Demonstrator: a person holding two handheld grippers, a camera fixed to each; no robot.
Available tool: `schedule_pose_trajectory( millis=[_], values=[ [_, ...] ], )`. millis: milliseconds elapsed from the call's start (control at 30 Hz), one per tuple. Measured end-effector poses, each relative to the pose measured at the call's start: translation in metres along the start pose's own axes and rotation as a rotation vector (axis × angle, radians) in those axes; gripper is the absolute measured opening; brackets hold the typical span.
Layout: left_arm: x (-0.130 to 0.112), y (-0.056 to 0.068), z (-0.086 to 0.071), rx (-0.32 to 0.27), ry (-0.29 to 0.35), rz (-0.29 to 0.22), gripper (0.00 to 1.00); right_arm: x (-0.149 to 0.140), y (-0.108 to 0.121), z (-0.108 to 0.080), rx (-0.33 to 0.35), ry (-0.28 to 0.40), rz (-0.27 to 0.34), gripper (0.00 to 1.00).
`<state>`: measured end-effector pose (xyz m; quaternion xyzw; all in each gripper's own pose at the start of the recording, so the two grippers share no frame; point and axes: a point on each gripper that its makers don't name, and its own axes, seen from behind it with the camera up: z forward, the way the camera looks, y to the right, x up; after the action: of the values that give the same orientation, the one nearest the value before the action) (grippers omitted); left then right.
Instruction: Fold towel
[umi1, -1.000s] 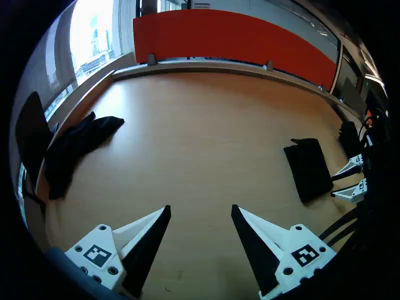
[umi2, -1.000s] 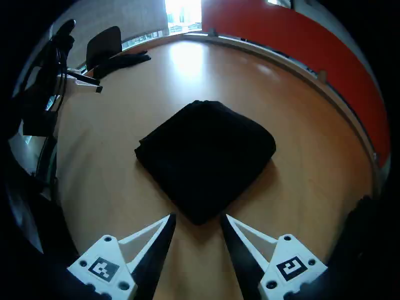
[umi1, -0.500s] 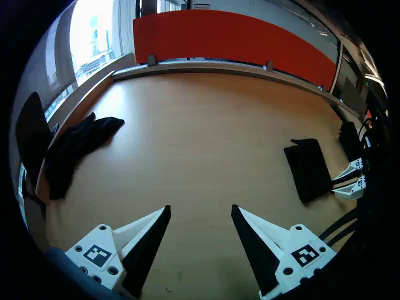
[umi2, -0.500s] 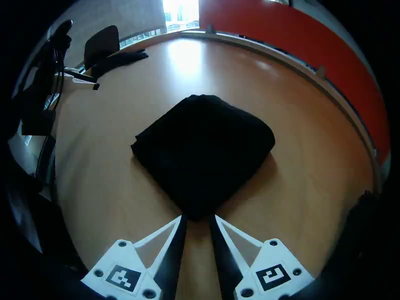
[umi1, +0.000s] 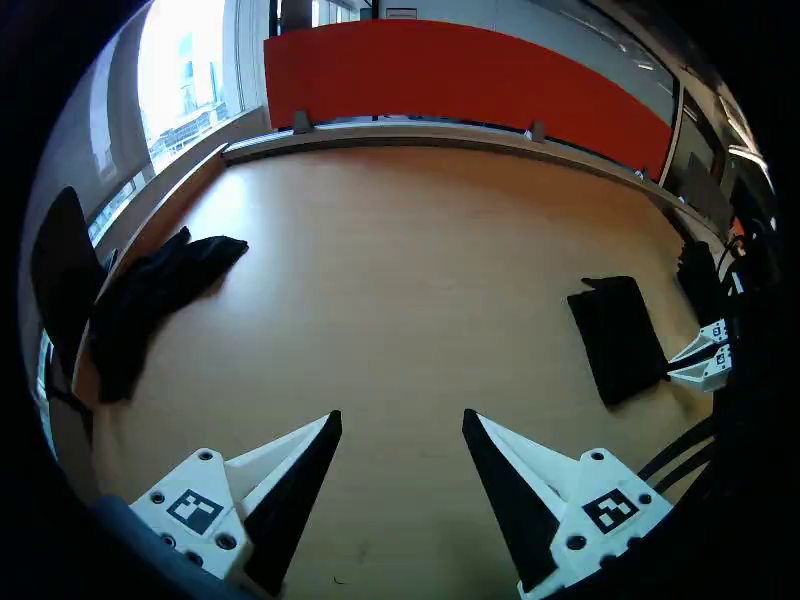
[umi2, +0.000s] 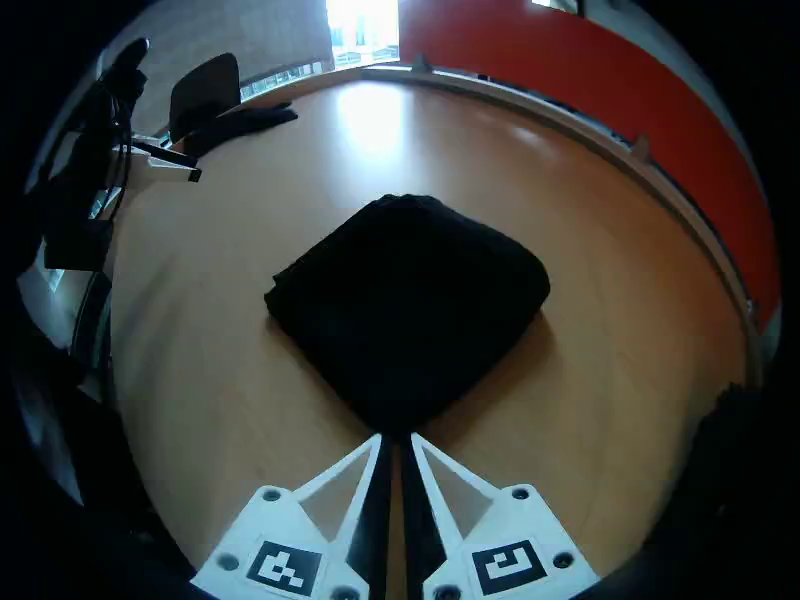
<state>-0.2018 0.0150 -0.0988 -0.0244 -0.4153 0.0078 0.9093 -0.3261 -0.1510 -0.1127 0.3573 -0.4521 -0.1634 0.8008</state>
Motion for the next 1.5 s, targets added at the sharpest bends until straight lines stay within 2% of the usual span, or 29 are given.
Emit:
schedule_pose_trajectory(
  millis=[233, 500, 900, 1200, 1300, 1500],
  values=[
    [0.001, -0.001, 0.0, -0.001, 0.001, -0.001, 0.9, 0.009, 0.002, -0.004, -0.003, 0.018, 0.004, 0.04],
    [0.0, -0.001, 0.001, -0.002, 0.001, -0.001, 0.89, 0.035, 0.005, -0.019, -0.017, 0.062, -0.019, 0.04],
    [0.012, 0.001, -0.002, -0.011, 0.03, 0.0, 0.9, 0.118, 0.021, -0.055, -0.068, 0.197, -0.1, 0.04],
    [0.024, 0.004, -0.007, -0.014, 0.059, 0.0, 0.89, 0.183, 0.035, -0.09, -0.108, 0.314, -0.124, 0.04],
    [0.027, 0.005, -0.008, -0.015, 0.065, -0.001, 0.89, 0.196, 0.04, -0.1, -0.121, 0.338, -0.124, 0.04],
    [0.03, 0.009, -0.009, -0.02, 0.072, -0.001, 0.89, 0.2, 0.053, -0.114, -0.148, 0.351, -0.117, 0.04]
  ],
)
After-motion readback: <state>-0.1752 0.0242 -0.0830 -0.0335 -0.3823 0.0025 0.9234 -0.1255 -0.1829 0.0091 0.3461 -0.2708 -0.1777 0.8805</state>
